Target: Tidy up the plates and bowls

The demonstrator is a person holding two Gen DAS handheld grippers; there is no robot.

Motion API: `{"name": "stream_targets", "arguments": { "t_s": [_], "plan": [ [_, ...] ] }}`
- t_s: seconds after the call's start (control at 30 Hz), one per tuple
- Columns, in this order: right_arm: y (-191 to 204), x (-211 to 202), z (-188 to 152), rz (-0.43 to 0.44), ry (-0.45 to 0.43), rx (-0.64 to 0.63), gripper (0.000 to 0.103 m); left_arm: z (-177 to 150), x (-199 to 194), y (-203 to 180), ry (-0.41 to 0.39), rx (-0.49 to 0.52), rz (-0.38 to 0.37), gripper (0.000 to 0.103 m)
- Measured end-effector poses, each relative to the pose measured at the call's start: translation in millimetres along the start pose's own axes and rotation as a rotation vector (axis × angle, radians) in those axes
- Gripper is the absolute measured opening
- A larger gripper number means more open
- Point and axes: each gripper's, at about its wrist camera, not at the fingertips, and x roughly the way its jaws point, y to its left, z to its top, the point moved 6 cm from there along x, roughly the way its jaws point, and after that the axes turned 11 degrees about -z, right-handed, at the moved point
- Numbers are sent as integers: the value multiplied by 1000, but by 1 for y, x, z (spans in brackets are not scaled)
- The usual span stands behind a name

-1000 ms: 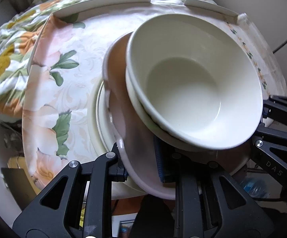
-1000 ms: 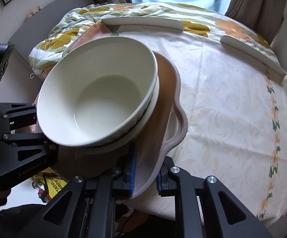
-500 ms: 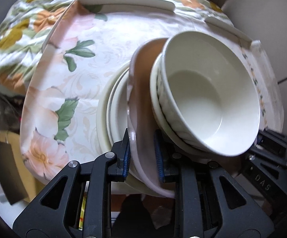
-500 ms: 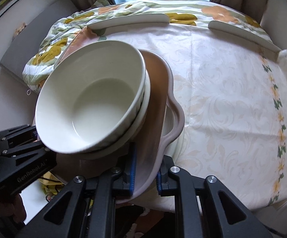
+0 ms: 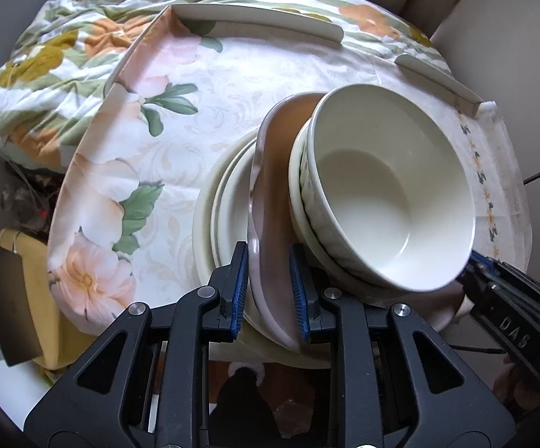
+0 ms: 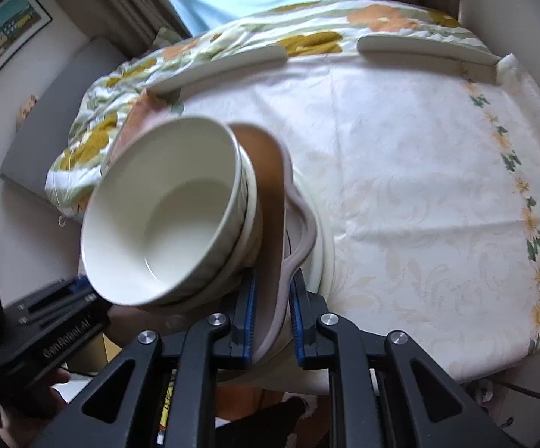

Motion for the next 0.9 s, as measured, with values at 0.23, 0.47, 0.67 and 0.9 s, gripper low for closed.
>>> {"name": "stream_targets", "arguments": {
  "t_s": [0.23, 0.47, 0.67, 0.9],
  "plan": [
    [-10, -13, -1, -23, -16, 72, 15, -3, -12, 6, -40, 8, 61, 55],
    [-16, -42, -7, -27, -85, 80, 22, -13, -40, 9, -104, -37, 82, 63],
    [-25, -112, -7, -28, -240, 2, 22, -24, -122, -21, -283, -11, 133, 63],
    [-40, -216, -6, -99, -470, -72, 54, -29, -248, -86, -614, 131, 159, 103]
  ]
}}
